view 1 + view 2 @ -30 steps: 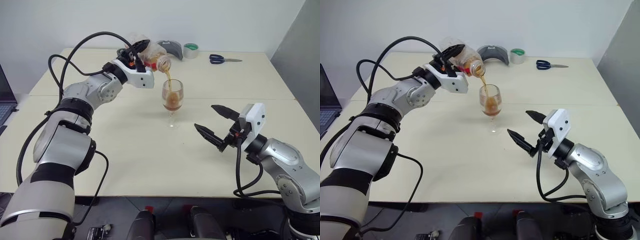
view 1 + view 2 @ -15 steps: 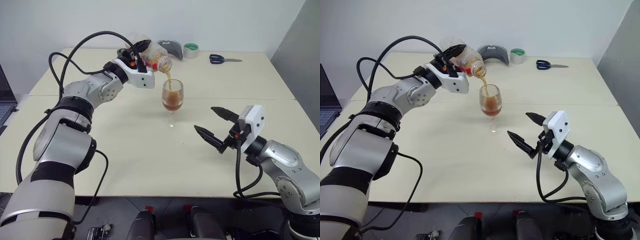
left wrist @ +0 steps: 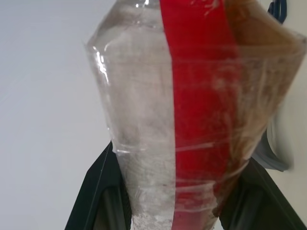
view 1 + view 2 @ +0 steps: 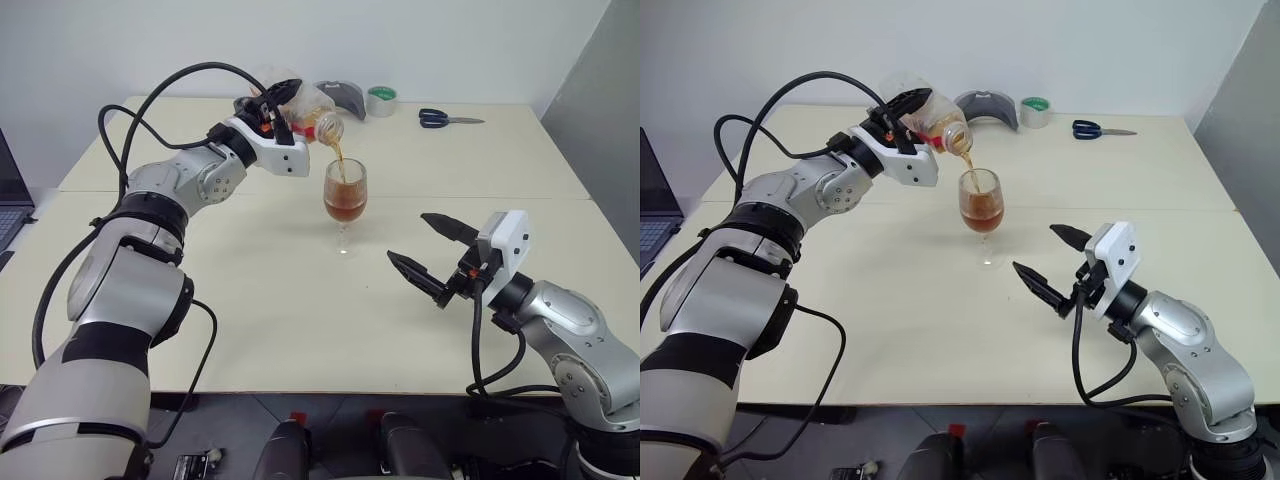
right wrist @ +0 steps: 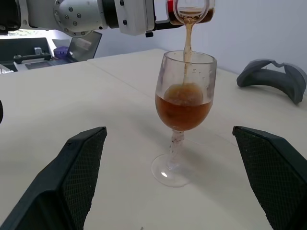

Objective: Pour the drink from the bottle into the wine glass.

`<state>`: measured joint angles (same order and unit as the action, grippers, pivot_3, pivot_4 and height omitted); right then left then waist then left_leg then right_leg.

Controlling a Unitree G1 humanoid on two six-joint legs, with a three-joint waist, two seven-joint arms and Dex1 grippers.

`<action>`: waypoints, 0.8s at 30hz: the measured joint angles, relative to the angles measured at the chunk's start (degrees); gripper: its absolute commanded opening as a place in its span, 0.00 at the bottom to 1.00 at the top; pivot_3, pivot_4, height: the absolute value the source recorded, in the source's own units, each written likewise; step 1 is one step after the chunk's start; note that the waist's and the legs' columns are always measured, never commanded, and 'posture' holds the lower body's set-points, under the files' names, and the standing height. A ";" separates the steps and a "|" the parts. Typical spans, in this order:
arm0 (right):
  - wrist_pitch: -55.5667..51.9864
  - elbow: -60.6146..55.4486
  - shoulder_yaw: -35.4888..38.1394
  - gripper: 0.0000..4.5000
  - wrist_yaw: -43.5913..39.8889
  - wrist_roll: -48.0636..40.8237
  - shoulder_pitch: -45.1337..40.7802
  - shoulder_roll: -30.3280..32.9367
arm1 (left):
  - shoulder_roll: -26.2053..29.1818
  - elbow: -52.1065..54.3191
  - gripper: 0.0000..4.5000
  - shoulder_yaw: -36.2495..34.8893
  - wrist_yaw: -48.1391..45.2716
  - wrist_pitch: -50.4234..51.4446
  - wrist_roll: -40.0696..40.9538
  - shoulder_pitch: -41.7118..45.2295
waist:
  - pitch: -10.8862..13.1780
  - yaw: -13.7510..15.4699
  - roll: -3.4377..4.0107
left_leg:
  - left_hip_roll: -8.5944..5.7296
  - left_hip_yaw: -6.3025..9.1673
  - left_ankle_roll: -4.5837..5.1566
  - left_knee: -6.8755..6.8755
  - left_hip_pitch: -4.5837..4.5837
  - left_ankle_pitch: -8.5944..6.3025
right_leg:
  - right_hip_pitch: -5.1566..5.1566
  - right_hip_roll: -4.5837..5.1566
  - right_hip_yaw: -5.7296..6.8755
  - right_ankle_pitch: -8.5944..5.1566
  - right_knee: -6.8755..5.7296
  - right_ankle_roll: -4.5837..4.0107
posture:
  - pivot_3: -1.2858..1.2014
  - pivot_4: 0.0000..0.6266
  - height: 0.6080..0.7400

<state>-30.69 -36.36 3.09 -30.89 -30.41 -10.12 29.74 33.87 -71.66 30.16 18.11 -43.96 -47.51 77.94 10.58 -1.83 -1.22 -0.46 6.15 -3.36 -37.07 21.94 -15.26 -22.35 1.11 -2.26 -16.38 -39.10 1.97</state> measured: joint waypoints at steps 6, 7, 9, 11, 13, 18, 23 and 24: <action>-0.14 -0.31 -0.05 1.00 0.54 0.00 0.00 -0.05 | -0.40 -0.16 0.39 0.01 0.00 0.07 0.00 0.01 | 0.00 0.00 0.00 | 0.00 0.00 0.00 0.00 0.00 0.00 | 0.00 0.00 0.00 0.00 0.00 0.00 | 0.52 0.24 1.00; -0.19 -0.48 -0.05 1.00 0.59 0.00 0.00 -0.05 | -0.46 -0.16 0.39 0.00 0.00 0.09 0.01 0.01 | 0.00 0.00 0.00 | 0.00 0.00 0.00 0.00 0.00 0.00 | 0.00 0.00 0.00 0.00 0.00 0.00 | 0.52 0.24 1.00; -0.36 -0.70 -0.05 1.00 0.77 -0.02 0.00 -0.05 | -0.63 -0.20 0.39 0.00 -0.01 0.15 0.05 0.02 | 0.00 0.00 0.00 | 0.00 0.00 0.00 0.00 0.00 0.00 | 0.00 0.00 0.00 0.00 0.00 0.00 | 0.52 0.24 1.00; -0.60 -0.70 -0.05 1.00 0.96 -0.02 0.00 -0.05 | -0.97 -0.27 0.39 0.00 -0.04 0.20 0.12 0.01 | 0.00 0.01 0.00 | 0.00 0.00 0.00 -0.01 0.00 0.00 | 0.00 0.00 0.00 0.00 0.00 0.00 | 0.52 0.24 1.00; -0.65 -0.70 -0.05 1.00 1.02 -0.02 0.00 -0.05 | -1.32 -0.44 0.39 -0.03 -0.13 0.20 0.19 0.01 | 0.00 0.00 0.00 | 0.00 0.00 0.00 -0.01 0.00 0.00 | 0.00 0.00 0.00 0.00 0.00 0.00 | 0.52 0.24 1.00; -0.65 -0.70 -0.05 1.00 1.13 0.04 -0.01 -0.23 | -2.29 -0.93 0.39 -1.49 -2.74 0.77 3.01 -0.02 | 0.00 0.00 0.00 | 0.00 0.00 0.00 -0.01 0.00 0.00 | 0.00 0.00 0.00 0.00 -0.01 0.00 | 0.52 0.24 1.00; -0.61 -0.69 -0.23 1.00 1.25 0.13 -0.20 -0.98 | -3.77 -1.00 0.39 -5.01 -8.05 1.45 8.36 -1.05 | 0.00 -0.02 0.00 | 0.00 -0.01 0.00 -0.01 -0.01 0.00 | 0.00 0.00 0.00 0.00 -0.02 0.00 | 0.52 0.24 1.00; -0.60 -0.69 -0.41 1.00 1.27 0.17 -0.26 -1.01 | -3.98 -1.00 0.39 -5.42 -8.92 1.52 9.01 -1.36 | 0.00 -0.03 0.00 | 0.00 -0.01 0.00 -0.02 -0.01 0.00 | 0.00 0.00 -0.01 0.00 -0.02 0.00 | 0.52 0.24 1.00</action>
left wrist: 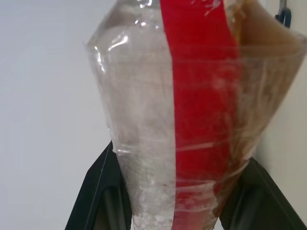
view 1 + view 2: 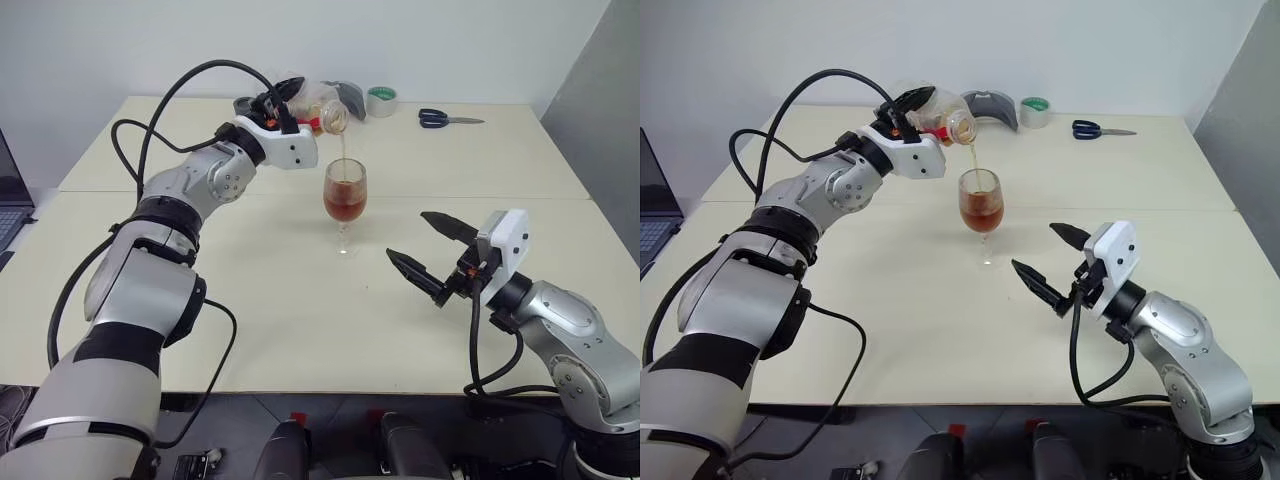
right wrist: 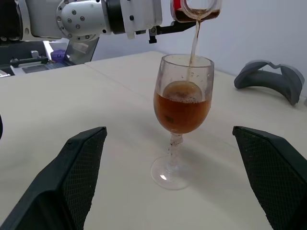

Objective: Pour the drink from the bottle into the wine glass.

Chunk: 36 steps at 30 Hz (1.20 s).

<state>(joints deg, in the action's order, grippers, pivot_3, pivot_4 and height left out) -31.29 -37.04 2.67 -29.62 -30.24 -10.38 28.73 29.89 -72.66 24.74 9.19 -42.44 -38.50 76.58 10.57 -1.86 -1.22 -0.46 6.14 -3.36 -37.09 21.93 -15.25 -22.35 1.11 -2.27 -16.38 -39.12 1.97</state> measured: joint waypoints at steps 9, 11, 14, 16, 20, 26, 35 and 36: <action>0.65 0.02 -0.79 1.00 1.06 1.53 -1.06 -1.27 | -4.80 0.12 0.39 -10.54 -15.63 2.70 14.38 -2.65 | 0.00 0.00 0.00 | -0.01 0.01 0.00 -0.03 0.01 0.00 | 0.00 0.01 0.00 0.00 -0.01 -0.01 | 0.52 0.24 1.00; 0.76 0.02 -0.98 1.00 1.13 1.99 -1.48 -1.61 | -6.01 0.38 0.39 -13.46 -19.72 4.36 18.49 -3.57 | 0.00 -0.11 0.00 | 0.01 0.01 0.00 -0.03 -0.01 0.00 | 0.00 0.00 0.00 0.00 -0.02 -0.01 | 0.52 0.24 1.00; 0.75 0.02 -1.89 1.00 1.23 2.06 -1.74 -2.06 | -7.20 1.63 0.39 -18.56 -25.16 8.44 25.07 -4.97 | 0.00 -0.28 0.00 | 0.02 0.01 0.00 -0.04 -0.01 0.00 | -0.01 -0.01 0.00 0.01 -0.06 -0.01 | 0.52 0.24 1.00; 0.49 -0.03 -2.74 1.00 1.15 2.05 -2.34 -1.81 | -7.18 3.94 0.39 -22.82 -28.25 12.91 30.13 -6.51 | 0.00 -0.60 0.01 | 0.02 0.01 0.00 -0.06 -0.03 0.00 | -0.01 -0.01 -0.02 0.01 -0.09 -0.01 | 0.52 0.24 1.00; -2.45 -0.55 -5.22 1.00 0.85 1.94 -4.33 -0.25 | -6.10 10.94 0.39 -29.06 -31.80 22.15 37.60 -12.82 | -0.01 -1.28 0.02 | 0.03 0.02 0.00 -0.09 -0.08 0.00 | -0.01 0.00 -0.05 0.00 -0.19 -0.02 | 0.52 0.24 1.00; -7.48 -0.91 -8.53 1.00 0.76 1.38 -8.03 0.04 | -5.47 25.58 0.39 -34.11 -33.54 37.73 44.95 -27.25 | -0.01 -1.41 0.02 | 0.05 0.11 0.00 -0.22 -0.02 0.00 | -0.06 0.00 -0.04 0.00 -0.32 -0.03 | 0.52 0.24 1.00; -10.10 2.30 -14.23 1.00 0.09 3.11 -13.56 -0.82 | -4.13 42.99 0.39 -39.87 -30.85 51.21 50.23 -39.94 | -0.03 -0.79 -0.01 | 0.05 0.12 0.00 -0.42 0.01 -0.01 | -0.02 0.08 -0.03 0.01 -0.33 -0.03 | 0.52 0.24 1.00; -10.10 2.55 -14.46 1.00 -0.01 3.31 -13.79 -0.90 | -4.14 43.33 0.39 -40.23 -30.58 51.79 50.59 -40.46 | -0.03 -0.67 -0.02 | 0.04 0.12 0.00 -0.43 0.01 -0.01 | -0.01 0.08 -0.03 0.01 -0.33 -0.03 | 0.52 0.24 1.00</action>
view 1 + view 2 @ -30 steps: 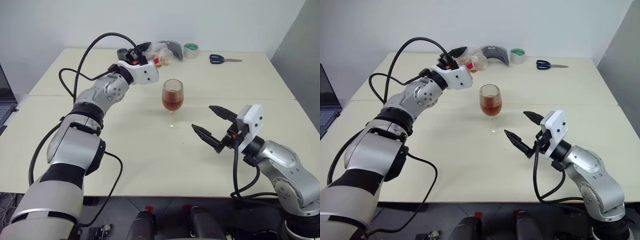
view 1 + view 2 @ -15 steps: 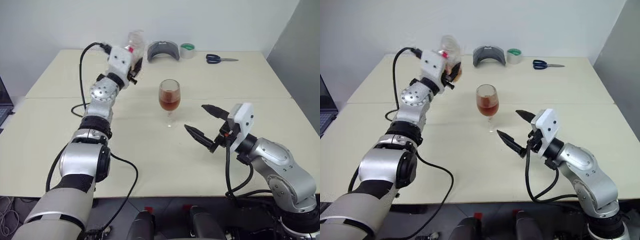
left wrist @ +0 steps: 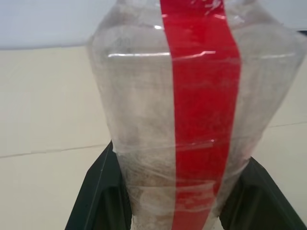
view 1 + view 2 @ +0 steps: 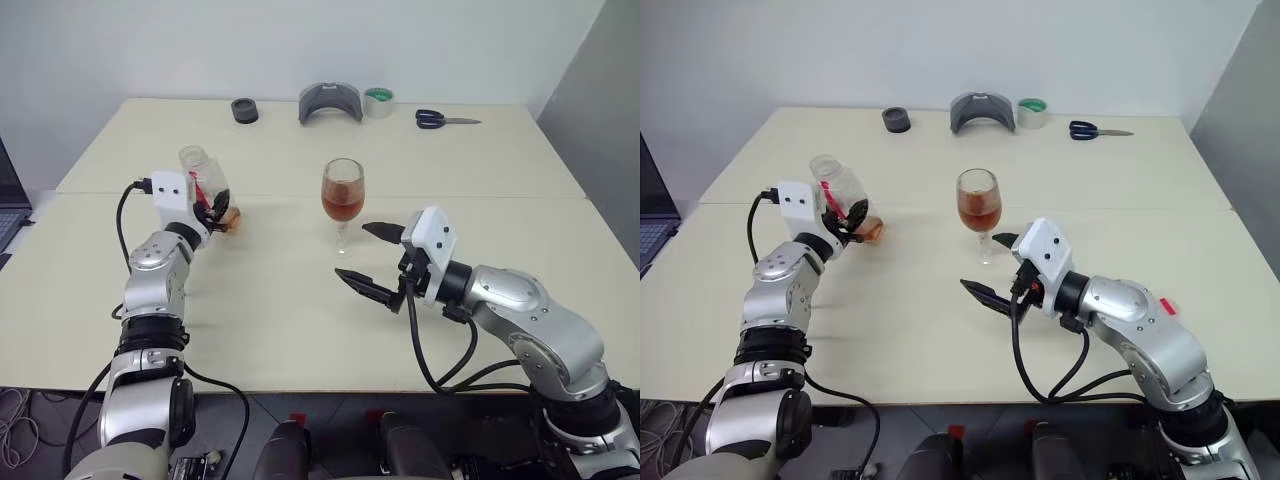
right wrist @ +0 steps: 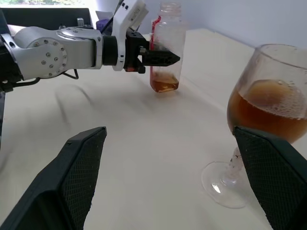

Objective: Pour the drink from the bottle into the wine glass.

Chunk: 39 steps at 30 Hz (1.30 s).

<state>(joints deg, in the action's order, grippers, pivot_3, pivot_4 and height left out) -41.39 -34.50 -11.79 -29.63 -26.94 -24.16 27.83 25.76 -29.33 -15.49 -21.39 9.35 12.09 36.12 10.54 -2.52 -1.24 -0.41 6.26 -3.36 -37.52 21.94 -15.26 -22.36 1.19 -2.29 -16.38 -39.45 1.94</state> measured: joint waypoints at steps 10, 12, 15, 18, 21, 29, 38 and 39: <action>0.00 2.05 -1.03 1.00 -0.30 1.65 -1.83 -2.01 | 0.23 0.67 0.39 -0.75 -0.82 0.29 1.40 -2.52 | -0.01 0.41 0.00 | -0.02 -0.04 0.00 0.00 -0.02 -0.01 | 0.00 -0.02 -0.01 0.00 0.00 0.00 | 0.52 0.24 1.00; 0.00 2.08 -1.32 1.00 -0.30 1.88 -1.85 -2.15 | 0.35 0.64 0.47 -0.75 -1.24 0.16 1.42 -2.63 | -0.01 0.40 0.00 | -0.02 -0.04 0.00 0.01 -0.03 -0.01 | 0.00 -0.03 -0.01 0.00 0.00 0.00 | 0.52 0.24 1.00; -0.04 2.08 -1.33 1.00 -0.27 2.30 -1.94 -2.28 | 0.43 0.57 0.68 -0.75 -1.85 0.06 1.48 -2.90 | -0.01 0.40 0.01 | -0.02 -0.05 0.00 0.01 -0.03 -0.01 | 0.00 -0.02 -0.02 0.00 0.00 0.00 | 0.52 0.24 1.00; -0.20 2.09 -1.32 1.00 -0.26 2.74 -1.95 -2.34 | 0.42 0.01 0.89 -0.75 -1.89 0.06 1.47 -3.63 | -0.01 0.38 0.01 | -0.01 -0.03 0.00 0.01 -0.02 -0.01 | 0.00 -0.03 0.00 0.00 0.01 0.00 | 0.52 0.24 1.00; -0.27 2.08 -1.32 1.00 -0.29 2.95 -1.95 -2.39 | 0.42 -0.18 0.99 -0.70 -1.98 0.01 1.40 -3.87 | -0.01 0.39 0.00 | -0.02 -0.03 0.00 0.01 -0.01 -0.01 | 0.00 -0.03 0.00 0.00 0.02 0.00 | 0.52 0.24 1.00; 1.04 2.11 -0.62 1.00 -0.05 3.94 -0.32 -2.19 | 1.09 1.87 0.99 0.15 -1.98 -2.57 0.36 -5.81 | -0.01 0.37 0.00 | 0.00 -0.03 0.00 0.03 -0.01 -0.01 | -0.01 -0.02 -0.01 0.00 0.04 0.00 | 0.52 0.24 1.00; 17.71 7.22 3.24 1.00 7.13 11.08 16.31 -10.47 | 0.83 19.53 0.99 0.04 2.60 -0.13 -0.51 -18.15 | -0.05 0.49 -0.05 | 0.09 -0.08 -0.01 0.31 -0.13 -0.01 | 0.02 0.00 -0.08 0.00 0.16 0.00 | 0.52 0.24 1.00; 20.05 8.85 3.74 1.00 8.44 12.22 17.61 -11.82 | 0.40 21.94 0.99 0.03 3.34 0.69 -0.62 -19.73 | -0.05 0.50 -0.05 | 0.10 -0.08 0.00 0.33 -0.15 -0.01 | 0.03 0.01 -0.09 0.00 0.15 0.00 | 0.52 0.24 1.00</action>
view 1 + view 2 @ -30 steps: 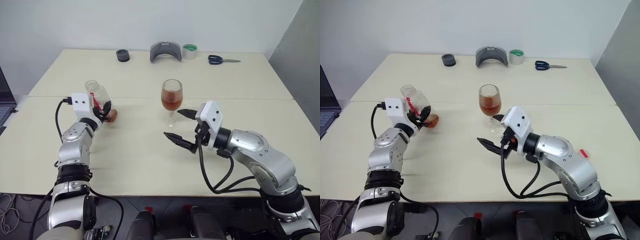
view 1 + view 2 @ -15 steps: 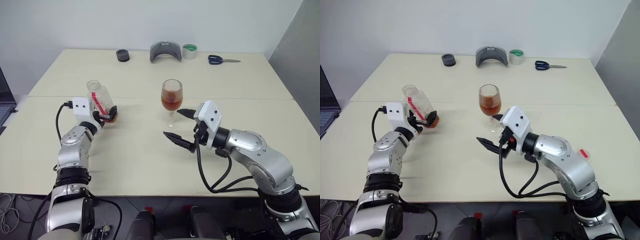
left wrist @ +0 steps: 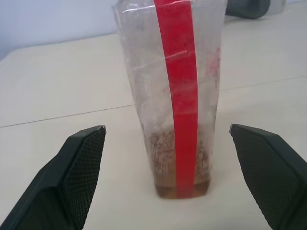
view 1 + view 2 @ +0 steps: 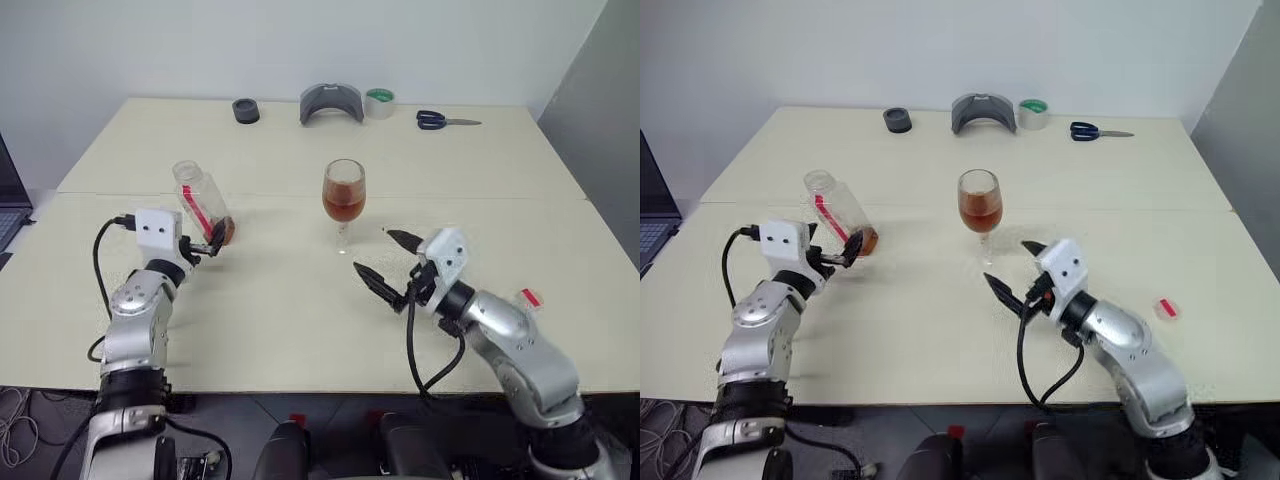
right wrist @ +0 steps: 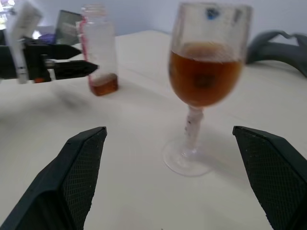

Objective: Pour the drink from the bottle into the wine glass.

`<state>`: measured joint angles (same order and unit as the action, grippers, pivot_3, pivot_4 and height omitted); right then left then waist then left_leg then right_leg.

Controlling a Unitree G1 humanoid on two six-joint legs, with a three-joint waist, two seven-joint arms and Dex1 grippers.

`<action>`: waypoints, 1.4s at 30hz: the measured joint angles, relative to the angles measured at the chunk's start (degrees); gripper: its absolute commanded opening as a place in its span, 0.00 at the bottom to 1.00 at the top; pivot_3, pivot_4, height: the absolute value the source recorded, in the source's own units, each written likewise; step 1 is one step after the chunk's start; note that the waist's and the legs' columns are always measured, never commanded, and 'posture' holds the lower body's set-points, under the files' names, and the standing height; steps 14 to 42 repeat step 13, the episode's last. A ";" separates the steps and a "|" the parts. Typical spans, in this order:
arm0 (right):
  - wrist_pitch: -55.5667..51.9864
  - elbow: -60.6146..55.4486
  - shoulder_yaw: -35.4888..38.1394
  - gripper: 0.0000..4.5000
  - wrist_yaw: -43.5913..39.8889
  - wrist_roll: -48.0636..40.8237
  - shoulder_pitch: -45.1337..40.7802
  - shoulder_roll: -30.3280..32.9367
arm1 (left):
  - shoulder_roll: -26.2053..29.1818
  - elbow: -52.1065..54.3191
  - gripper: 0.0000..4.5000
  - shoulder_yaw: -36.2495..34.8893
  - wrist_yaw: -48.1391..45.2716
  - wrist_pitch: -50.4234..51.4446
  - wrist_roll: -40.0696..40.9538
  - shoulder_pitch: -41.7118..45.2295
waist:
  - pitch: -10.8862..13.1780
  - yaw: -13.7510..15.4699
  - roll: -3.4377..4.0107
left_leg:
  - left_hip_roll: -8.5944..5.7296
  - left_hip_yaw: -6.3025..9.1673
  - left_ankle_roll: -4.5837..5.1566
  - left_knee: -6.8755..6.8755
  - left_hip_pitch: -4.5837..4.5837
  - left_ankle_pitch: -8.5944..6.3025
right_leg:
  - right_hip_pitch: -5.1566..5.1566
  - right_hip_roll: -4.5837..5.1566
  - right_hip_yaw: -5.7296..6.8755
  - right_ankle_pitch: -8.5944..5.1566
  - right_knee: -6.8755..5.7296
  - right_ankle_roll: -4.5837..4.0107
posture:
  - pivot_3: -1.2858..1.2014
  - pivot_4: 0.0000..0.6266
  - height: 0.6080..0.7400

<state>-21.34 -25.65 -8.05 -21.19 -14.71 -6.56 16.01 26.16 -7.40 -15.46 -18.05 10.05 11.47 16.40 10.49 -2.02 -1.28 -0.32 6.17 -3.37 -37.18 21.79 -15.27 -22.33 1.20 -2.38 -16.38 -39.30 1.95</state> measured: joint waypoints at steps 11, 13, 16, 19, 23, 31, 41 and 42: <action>14.46 12.28 4.16 1.00 5.05 4.54 3.51 -5.72 | -5.04 12.49 0.99 -0.06 3.37 2.80 0.03 -12.82 | -0.01 0.08 0.00 | -0.02 -0.05 0.00 0.14 -0.06 0.00 | 0.04 -0.06 0.02 0.00 0.17 0.00 | 0.52 0.24 1.00; 14.81 13.07 4.67 1.00 4.99 4.52 3.00 -5.77 | -5.15 12.64 0.99 -0.14 3.65 2.86 0.03 -13.47 | -0.01 0.10 0.00 | -0.01 -0.06 0.00 0.14 -0.06 0.00 | 0.04 -0.06 0.02 0.00 0.18 0.00 | 0.52 0.24 1.00; 14.81 13.07 4.67 1.00 4.99 4.52 3.00 -5.77 | -5.15 12.64 0.99 -0.14 3.65 2.86 0.03 -13.47 | -0.01 0.10 0.00 | -0.01 -0.06 0.00 0.14 -0.06 0.00 | 0.04 -0.06 0.02 0.00 0.18 0.00 | 0.52 0.24 1.00; 14.81 13.07 4.67 1.00 4.99 4.52 3.00 -5.77 | -5.15 12.64 0.99 -0.14 3.65 2.86 0.03 -13.47 | -0.01 0.10 0.00 | -0.01 -0.06 0.00 0.14 -0.06 0.00 | 0.04 -0.06 0.02 0.00 0.18 0.00 | 0.52 0.24 1.00; 14.81 13.07 4.67 1.00 4.99 4.52 3.00 -5.77 | -5.15 12.64 0.99 -0.14 3.65 2.86 0.03 -13.47 | -0.01 0.10 0.00 | -0.01 -0.06 0.00 0.14 -0.06 0.00 | 0.04 -0.06 0.02 0.00 0.18 0.00 | 0.52 0.24 1.00; 14.81 13.07 4.67 1.00 4.99 4.52 3.00 -5.77 | -5.15 12.64 0.99 -0.14 3.65 2.86 0.03 -13.47 | -0.01 0.10 0.00 | -0.01 -0.06 0.00 0.14 -0.06 0.00 | 0.04 -0.06 0.02 0.00 0.18 0.00 | 0.52 0.24 1.00; 14.81 13.07 4.67 1.00 4.99 4.52 3.00 -5.77 | -5.15 12.64 0.99 -0.14 3.65 2.86 0.03 -13.47 | -0.01 0.10 0.00 | -0.01 -0.06 0.00 0.14 -0.06 0.00 | 0.04 -0.06 0.02 0.00 0.18 0.00 | 0.52 0.24 1.00; 14.81 13.07 4.67 1.00 4.99 4.52 3.00 -5.77 | -5.15 12.64 0.99 -0.14 3.65 2.86 0.03 -13.47 | -0.01 0.10 0.00 | -0.01 -0.06 0.00 0.14 -0.06 0.00 | 0.04 -0.06 0.02 0.00 0.18 0.00 | 0.52 0.24 1.00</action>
